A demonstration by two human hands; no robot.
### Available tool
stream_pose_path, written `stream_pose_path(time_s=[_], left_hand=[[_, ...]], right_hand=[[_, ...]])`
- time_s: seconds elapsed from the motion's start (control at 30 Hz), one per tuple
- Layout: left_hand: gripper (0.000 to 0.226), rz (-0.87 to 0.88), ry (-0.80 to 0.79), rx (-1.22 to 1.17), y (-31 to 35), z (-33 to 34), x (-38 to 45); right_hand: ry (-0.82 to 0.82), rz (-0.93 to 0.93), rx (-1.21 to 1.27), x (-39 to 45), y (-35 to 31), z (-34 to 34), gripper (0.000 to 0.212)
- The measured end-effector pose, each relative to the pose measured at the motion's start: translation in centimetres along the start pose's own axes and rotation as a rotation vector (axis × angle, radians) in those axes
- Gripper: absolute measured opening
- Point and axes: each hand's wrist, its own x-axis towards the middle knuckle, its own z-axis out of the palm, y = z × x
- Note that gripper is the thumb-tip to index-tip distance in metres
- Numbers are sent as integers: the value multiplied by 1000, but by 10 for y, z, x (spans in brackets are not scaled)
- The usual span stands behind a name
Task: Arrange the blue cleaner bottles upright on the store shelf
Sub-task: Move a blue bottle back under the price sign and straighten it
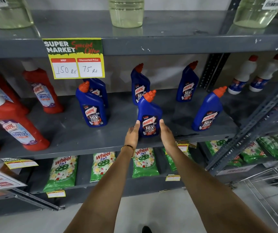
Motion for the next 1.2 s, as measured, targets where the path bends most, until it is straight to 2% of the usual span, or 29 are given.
stream_pose_path(time_s=[0.13,0.27,0.33,0.43,0.53,0.6,0.67,0.73,0.8,0.87,1.0,1.2], left_hand=[[76,-19,20,25,3,-21,0],[92,-28,-4,67,21,-57,-17],[86,3,-40,144,26,-81,-24],[92,-4,-74,178,31,-115,-24],[70,56,-57,251,40,-154,-18],[65,55,-23,256,42,-177,-8],[71,49,-39,234,41,-192,-3],[80,2,-25,112,36,-202,8],[77,3,-23,62,40,-208,11],[65,24,-13,83,45,-209,11],[73,24,48,110,53,-210,26],[74,63,82,131,58,-200,48]], right_hand=[[151,-11,42,-5,6,8,52],[288,-6,59,-18,12,35,59],[362,7,71,-28,10,54,61],[456,7,130,-45,4,84,54],[467,30,173,-59,-1,114,56],[434,51,163,-63,-2,136,59],[367,70,117,-63,-3,152,61],[271,61,65,-63,-6,167,60],[156,51,17,-57,-13,180,59],[63,55,-6,-50,-20,187,60],[-55,52,-49,-27,-35,200,63],[-221,22,-75,0,-40,217,78]])
